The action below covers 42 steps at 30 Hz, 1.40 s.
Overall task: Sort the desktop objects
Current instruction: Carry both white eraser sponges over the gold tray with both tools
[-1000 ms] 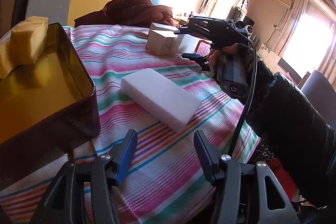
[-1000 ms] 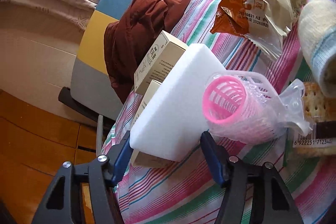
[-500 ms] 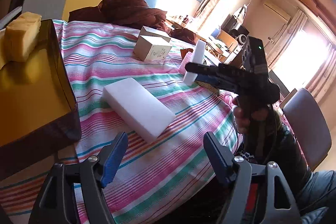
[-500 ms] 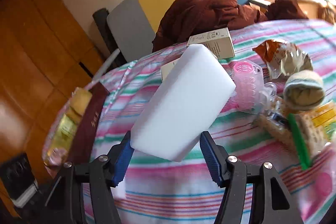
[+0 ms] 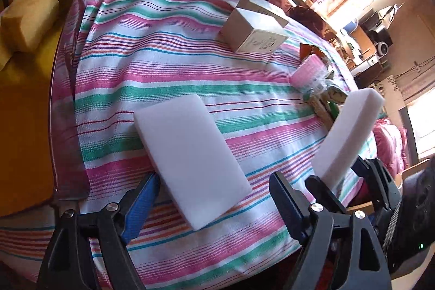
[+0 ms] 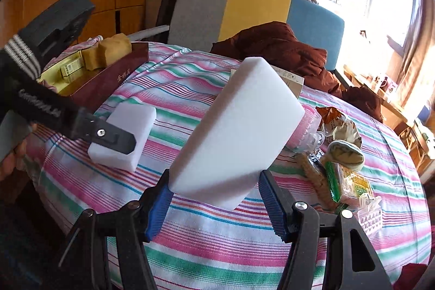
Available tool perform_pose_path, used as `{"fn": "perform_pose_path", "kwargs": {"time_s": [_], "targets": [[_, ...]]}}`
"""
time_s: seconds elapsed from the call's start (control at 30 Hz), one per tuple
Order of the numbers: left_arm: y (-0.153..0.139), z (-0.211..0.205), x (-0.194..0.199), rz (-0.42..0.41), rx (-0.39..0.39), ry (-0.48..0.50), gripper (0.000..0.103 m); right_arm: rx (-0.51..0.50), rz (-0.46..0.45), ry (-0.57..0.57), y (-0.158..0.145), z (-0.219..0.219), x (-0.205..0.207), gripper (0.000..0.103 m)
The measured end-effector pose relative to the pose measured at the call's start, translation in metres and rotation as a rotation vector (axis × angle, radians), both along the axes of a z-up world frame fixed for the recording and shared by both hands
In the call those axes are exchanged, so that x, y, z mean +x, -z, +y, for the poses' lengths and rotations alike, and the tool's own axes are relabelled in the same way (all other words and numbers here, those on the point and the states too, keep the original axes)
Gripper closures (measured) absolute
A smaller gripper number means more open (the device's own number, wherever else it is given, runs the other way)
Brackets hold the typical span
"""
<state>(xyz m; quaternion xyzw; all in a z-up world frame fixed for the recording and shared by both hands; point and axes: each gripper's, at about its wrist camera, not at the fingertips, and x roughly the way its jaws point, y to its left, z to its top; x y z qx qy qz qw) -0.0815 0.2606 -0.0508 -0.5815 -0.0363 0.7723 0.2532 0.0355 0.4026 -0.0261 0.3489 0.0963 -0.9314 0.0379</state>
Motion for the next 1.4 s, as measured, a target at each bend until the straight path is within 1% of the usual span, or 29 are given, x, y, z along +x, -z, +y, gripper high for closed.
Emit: {"fn": "perform_pose_path", "kwargs": {"time_s": [0.1, 0.2, 0.27, 0.33, 0.4, 0.43, 0.53, 0.6, 0.67, 0.73, 0.83, 0.93, 1.03, 1.23, 1.33, 1.4], "targets": [[0.005, 0.015, -0.006, -0.006, -0.084, 0.016, 0.018, -0.002, 0.024, -0.013, -0.001, -0.001, 0.003, 0.039], [0.007, 0.027, -0.008, 0.023, -0.161, 0.03, 0.018, -0.023, 0.047, -0.015, -0.003, 0.001, 0.005, 0.039], [0.008, 0.03, -0.008, 0.045, -0.177, 0.04, 0.019, -0.039, 0.061, -0.011, -0.003, 0.003, 0.006, 0.039], [0.008, 0.026, -0.006, 0.067, -0.171, 0.036, 0.023, -0.053, 0.071, -0.003, -0.003, 0.004, 0.008, 0.039], [0.006, 0.022, -0.002, 0.103, -0.174, 0.049, 0.032, -0.067, 0.068, 0.004, -0.001, 0.007, 0.009, 0.039], [0.004, 0.019, 0.0, 0.123, -0.17, 0.063, 0.032, -0.07, 0.063, 0.01, 0.001, 0.008, 0.009, 0.039], [0.0, 0.008, 0.01, 0.169, -0.123, 0.097, 0.034, -0.082, 0.047, 0.018, 0.006, 0.007, 0.008, 0.039], [-0.007, -0.001, 0.02, 0.205, -0.062, 0.127, 0.034, -0.087, 0.037, 0.018, 0.007, 0.004, 0.007, 0.039], [-0.015, -0.008, 0.031, 0.259, -0.038, 0.148, 0.034, -0.088, 0.03, 0.016, 0.008, 0.0, 0.005, 0.039], [-0.026, -0.017, 0.04, 0.301, 0.005, 0.166, 0.034, -0.089, 0.027, 0.006, 0.006, -0.005, 0.002, 0.039], [-0.042, -0.035, 0.046, 0.347, 0.051, 0.162, 0.034, -0.085, 0.024, -0.019, 0.001, -0.017, -0.004, 0.039], [-0.051, -0.061, 0.046, 0.364, 0.088, 0.123, 0.034, -0.076, 0.026, -0.061, -0.007, -0.036, -0.013, 0.039], [-0.06, -0.094, 0.042, 0.379, 0.114, 0.06, 0.034, -0.068, 0.028, -0.114, -0.016, -0.059, -0.023, 0.039], [-0.067, -0.164, 0.02, 0.391, 0.1, -0.097, 0.034, -0.035, 0.027, -0.26, -0.042, -0.116, -0.051, 0.038], [-0.064, -0.191, 0.006, 0.378, 0.091, -0.163, 0.034, -0.026, -0.002, -0.328, -0.056, -0.143, -0.069, 0.038], [-0.058, -0.207, -0.002, 0.361, 0.103, -0.205, 0.034, -0.01, -0.034, -0.366, -0.063, -0.161, -0.083, 0.038]]}}
